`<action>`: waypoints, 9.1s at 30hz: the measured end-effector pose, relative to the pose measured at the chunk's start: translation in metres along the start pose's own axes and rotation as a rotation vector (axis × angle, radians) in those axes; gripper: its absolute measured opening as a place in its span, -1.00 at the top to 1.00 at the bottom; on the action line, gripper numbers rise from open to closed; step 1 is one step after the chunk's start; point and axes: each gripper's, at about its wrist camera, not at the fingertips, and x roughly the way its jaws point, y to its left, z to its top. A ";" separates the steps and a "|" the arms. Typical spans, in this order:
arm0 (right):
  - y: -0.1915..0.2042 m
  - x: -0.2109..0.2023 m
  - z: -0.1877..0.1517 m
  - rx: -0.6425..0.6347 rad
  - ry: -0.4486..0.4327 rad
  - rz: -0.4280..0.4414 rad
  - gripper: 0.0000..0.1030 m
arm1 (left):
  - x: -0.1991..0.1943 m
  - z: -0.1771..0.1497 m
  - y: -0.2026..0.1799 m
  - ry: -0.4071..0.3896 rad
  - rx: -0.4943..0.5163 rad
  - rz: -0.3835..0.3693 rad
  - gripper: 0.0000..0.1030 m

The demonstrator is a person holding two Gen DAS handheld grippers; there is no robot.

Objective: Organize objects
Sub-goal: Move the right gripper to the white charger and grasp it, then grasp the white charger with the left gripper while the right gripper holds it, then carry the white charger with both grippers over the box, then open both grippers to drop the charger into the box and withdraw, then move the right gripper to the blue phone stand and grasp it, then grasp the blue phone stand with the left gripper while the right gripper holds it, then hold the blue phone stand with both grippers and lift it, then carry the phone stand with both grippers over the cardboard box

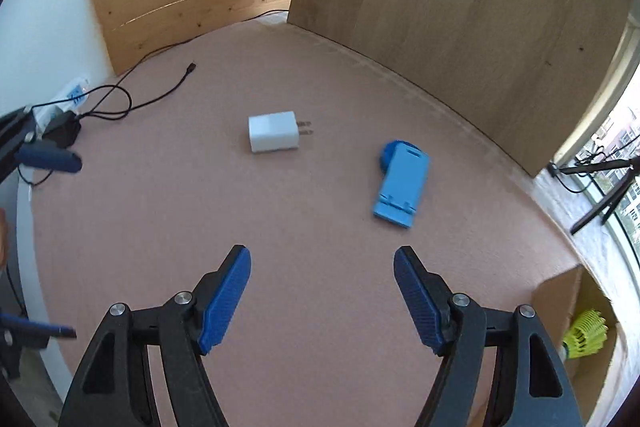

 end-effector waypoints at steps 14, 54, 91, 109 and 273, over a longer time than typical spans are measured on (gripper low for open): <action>0.023 0.093 0.072 -0.068 0.005 -0.013 -0.13 | -0.033 -0.068 0.048 0.029 -0.136 0.056 -0.89; 0.093 0.000 -0.079 -0.096 -0.066 0.166 0.00 | 0.091 -0.009 0.024 0.207 -0.247 -0.184 -0.36; 0.059 -0.108 -0.056 -0.093 -0.309 0.091 0.18 | 0.008 0.093 -0.023 0.089 -0.104 -0.109 0.20; -0.078 -0.188 -0.146 0.063 -0.407 -0.002 0.18 | 0.050 0.207 -0.202 0.087 0.119 -0.146 0.20; -0.141 -0.180 -0.239 -0.751 -0.072 0.099 0.36 | 0.105 0.189 -0.320 0.084 0.769 -0.391 0.15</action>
